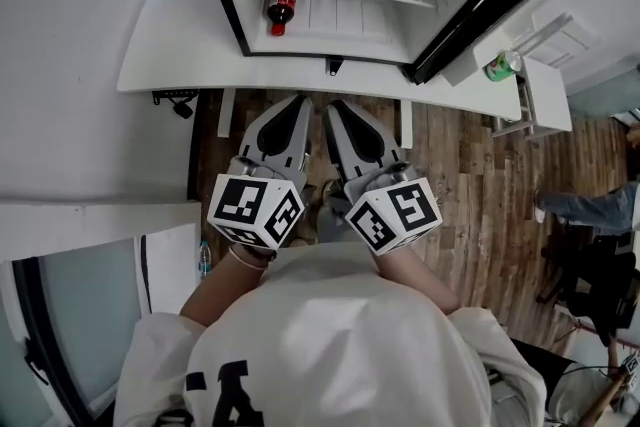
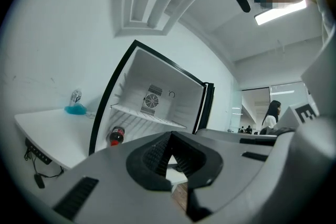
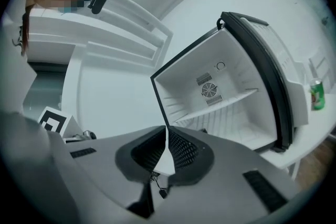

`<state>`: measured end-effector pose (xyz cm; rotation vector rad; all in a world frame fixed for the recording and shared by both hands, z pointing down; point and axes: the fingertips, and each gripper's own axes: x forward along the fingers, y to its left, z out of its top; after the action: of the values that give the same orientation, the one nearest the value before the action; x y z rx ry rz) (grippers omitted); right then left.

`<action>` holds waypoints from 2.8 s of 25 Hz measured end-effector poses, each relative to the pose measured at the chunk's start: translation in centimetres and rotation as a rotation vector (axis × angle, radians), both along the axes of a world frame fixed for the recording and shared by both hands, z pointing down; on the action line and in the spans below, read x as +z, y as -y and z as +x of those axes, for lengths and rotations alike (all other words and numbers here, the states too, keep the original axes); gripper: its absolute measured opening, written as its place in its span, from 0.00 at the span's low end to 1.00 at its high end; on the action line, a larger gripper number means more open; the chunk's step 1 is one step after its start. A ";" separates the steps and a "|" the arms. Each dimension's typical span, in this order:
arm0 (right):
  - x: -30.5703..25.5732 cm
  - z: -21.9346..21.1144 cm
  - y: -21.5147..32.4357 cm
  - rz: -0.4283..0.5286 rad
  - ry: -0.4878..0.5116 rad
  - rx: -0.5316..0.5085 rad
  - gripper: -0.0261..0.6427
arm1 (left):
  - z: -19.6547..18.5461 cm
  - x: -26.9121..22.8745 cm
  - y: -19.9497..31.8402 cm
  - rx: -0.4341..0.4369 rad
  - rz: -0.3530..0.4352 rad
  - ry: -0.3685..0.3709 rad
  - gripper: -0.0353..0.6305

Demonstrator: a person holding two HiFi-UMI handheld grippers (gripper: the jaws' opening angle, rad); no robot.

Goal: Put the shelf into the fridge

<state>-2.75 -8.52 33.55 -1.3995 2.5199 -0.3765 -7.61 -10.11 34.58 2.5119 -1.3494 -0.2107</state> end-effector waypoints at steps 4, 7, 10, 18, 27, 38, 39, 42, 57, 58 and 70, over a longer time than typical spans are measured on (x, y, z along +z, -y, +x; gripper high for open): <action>0.3 -0.9 -3.8 -0.012 0.011 0.019 0.09 | -0.8 0.1 -3.7 0.019 0.001 0.000 0.06; 0.7 -1.8 -6.4 -0.024 0.015 0.033 0.10 | -1.5 0.3 -6.2 0.037 -0.004 0.006 0.06; 0.5 -2.4 -8.6 -0.020 0.013 0.051 0.09 | -2.1 0.5 -8.3 0.057 -0.007 0.008 0.06; 0.1 -3.0 -11.3 -0.010 0.007 0.069 0.10 | -2.1 0.2 -10.9 0.094 0.008 -0.002 0.06; -0.1 -2.3 -13.8 -0.014 0.089 0.084 0.09 | -2.3 1.0 -13.3 0.103 0.010 0.006 0.06; -1.2 -1.7 -18.2 0.030 0.036 0.035 0.10 | -1.8 -1.0 -17.5 0.048 0.054 0.002 0.06; -1.1 -1.3 -19.0 0.031 0.030 0.035 0.10 | -1.4 -0.9 -18.2 0.047 0.050 0.001 0.06; -0.8 0.2 -21.3 0.030 0.027 0.040 0.10 | 0.2 -0.7 -20.6 0.053 0.048 0.001 0.06; -0.7 4.4 -35.3 0.046 -0.002 -0.017 0.10 | 5.4 -0.9 -34.9 0.030 0.081 -0.005 0.06; -0.7 4.5 -36.1 0.046 -0.004 -0.026 0.10 | 5.6 -0.9 -35.7 0.024 0.084 -0.004 0.06; -1.0 5.9 -40.7 0.059 -0.001 -0.043 0.10 | 6.7 -1.4 -41.0 0.011 0.106 -0.002 0.06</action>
<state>3.14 32.21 32.52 -1.3260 2.5439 -0.3068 -0.88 30.90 33.23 2.6039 -1.3577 -0.2892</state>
